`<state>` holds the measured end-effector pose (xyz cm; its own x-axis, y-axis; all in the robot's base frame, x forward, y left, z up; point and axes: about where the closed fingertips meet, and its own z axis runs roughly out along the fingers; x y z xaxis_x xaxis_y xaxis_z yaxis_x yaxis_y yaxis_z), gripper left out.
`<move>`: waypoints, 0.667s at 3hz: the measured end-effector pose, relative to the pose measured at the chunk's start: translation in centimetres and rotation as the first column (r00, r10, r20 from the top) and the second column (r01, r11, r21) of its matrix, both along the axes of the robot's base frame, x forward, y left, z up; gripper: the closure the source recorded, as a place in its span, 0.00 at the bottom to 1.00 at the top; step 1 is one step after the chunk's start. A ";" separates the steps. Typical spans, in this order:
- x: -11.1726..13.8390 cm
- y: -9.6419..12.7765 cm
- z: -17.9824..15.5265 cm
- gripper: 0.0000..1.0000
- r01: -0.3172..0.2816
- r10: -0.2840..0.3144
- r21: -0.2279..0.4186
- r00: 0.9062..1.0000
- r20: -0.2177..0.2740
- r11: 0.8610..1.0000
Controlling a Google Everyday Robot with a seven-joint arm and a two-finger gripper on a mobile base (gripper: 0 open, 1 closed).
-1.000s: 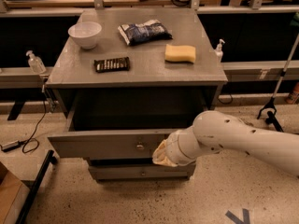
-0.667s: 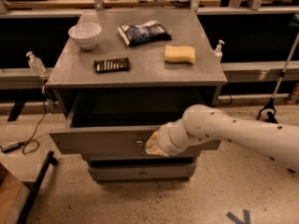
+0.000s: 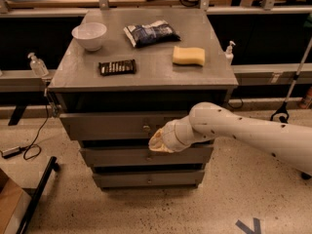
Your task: Close top drawer
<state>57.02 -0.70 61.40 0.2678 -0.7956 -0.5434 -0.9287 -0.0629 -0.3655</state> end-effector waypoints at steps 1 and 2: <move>0.0 0.0 0.0 1.00 0.000 0.000 0.000 1.000 0.000 1.000; -0.1 0.1 -0.1 0.84 -0.003 0.003 0.000 1.000 -0.002 1.000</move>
Offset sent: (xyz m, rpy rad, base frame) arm 0.0000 0.0000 0.0000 0.0000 0.0000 0.0000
